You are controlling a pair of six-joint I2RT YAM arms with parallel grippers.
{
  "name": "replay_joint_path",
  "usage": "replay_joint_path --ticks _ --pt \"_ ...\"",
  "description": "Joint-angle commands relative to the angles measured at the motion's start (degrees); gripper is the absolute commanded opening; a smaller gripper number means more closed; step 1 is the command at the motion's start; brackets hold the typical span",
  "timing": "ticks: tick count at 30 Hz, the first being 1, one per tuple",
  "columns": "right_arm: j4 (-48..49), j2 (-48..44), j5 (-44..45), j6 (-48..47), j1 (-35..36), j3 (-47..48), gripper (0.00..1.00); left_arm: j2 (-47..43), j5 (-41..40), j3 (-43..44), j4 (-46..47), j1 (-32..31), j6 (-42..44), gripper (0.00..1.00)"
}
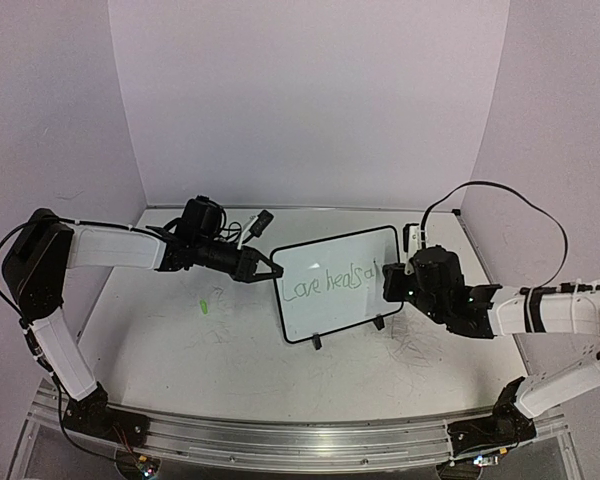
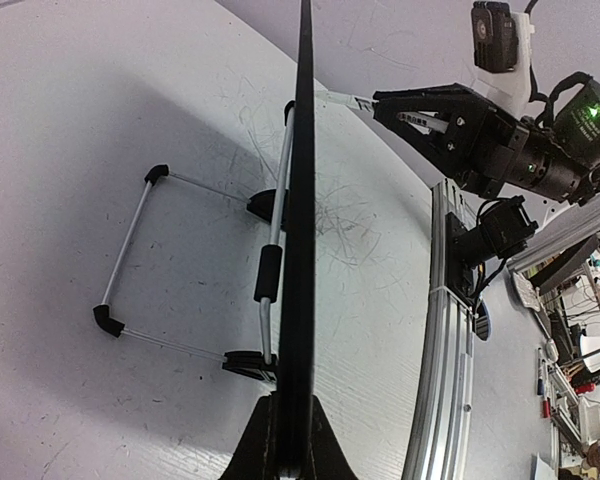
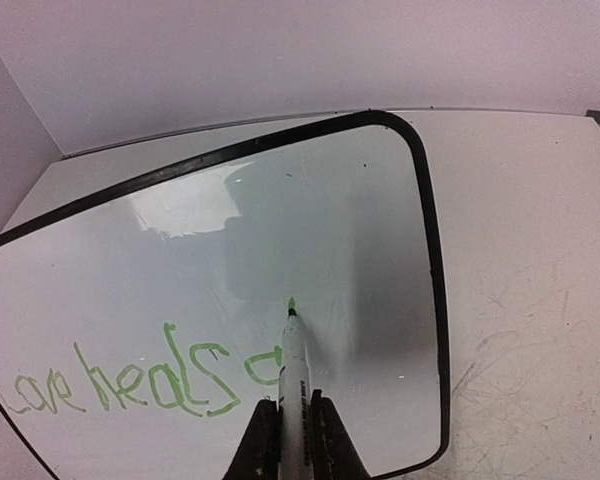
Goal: Write a sentence on the whiteboard
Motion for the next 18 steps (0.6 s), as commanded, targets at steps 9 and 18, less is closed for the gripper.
replay_joint_path --ticks 9,18 --pt "-0.7 -1.0 -1.5 2.0 -0.2 -2.6 0.0 -2.1 1.3 1.9 -2.3 -0.3 0.5 0.0" --pt "-0.7 -1.4 -1.9 3.0 -0.2 -4.1 0.0 -2.0 1.2 1.8 -2.4 -0.3 0.6 0.0"
